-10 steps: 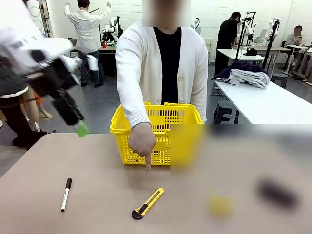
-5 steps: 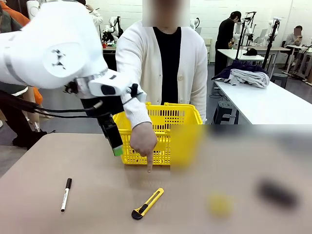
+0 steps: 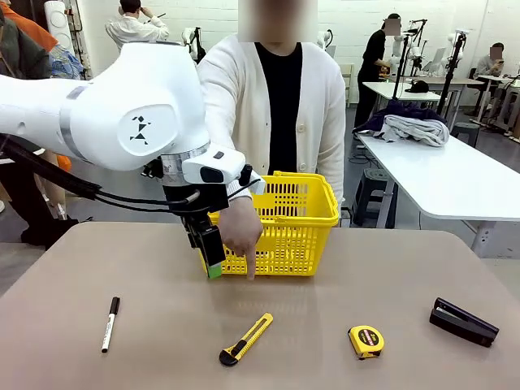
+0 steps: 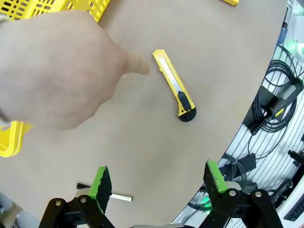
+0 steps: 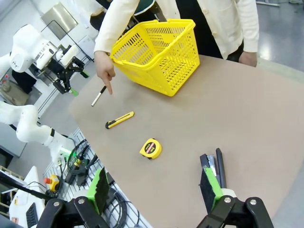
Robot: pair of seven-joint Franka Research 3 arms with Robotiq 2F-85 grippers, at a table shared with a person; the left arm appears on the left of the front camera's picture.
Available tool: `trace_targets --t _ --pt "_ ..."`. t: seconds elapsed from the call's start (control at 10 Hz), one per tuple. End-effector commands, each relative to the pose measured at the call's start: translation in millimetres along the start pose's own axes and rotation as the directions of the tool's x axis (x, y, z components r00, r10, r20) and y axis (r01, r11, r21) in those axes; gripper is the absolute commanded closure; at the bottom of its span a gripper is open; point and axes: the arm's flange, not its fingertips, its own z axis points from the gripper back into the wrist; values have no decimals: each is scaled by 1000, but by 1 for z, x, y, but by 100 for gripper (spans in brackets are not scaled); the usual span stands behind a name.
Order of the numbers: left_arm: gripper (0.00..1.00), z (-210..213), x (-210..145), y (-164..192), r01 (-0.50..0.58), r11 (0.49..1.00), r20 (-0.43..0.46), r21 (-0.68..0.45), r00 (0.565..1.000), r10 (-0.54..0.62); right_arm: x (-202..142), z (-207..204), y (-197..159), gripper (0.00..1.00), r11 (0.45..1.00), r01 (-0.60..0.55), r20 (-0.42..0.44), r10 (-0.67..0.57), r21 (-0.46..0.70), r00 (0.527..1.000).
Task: Place the items the person wants into the basket.
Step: Pick up the item the person points to and place it in the Market Basket.
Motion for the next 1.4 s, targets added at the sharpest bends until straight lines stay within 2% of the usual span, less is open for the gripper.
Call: trace_targets --t 0.0,0.1,0.2,0.7,0.9,1.1,1.3 --pt "0 1 6 4 -38 999 26 3 999 38 2 0 -1 0 1000 -12 29 11 14 1000" --pt "0 2 3 7 -43 999 39 -4 998 43 2 0 -1 0 1000 -12 29 11 14 1000" --pt "0 -1 2 4 -9 1000 6 -1 1000 9 2 0 -1 0 1000 -12 29 11 14 1000" --pt "0 -1 2 6 -13 1000 11 -2 1000 13 2 0 -1 0 1000 -12 29 11 14 1000" --pt "0 -19 27 -35 -67 996 -83 59 994 72 2 0 -1 0 1000 -12 29 11 14 1000" --pt "0 -30 46 -59 -86 988 -94 125 991 98 2 0 -1 0 1000 -12 29 11 14 1000" --pt "0 -44 52 -67 -105 983 -83 154 989 118 2 0 -1 0 1000 -12 29 11 14 1000"
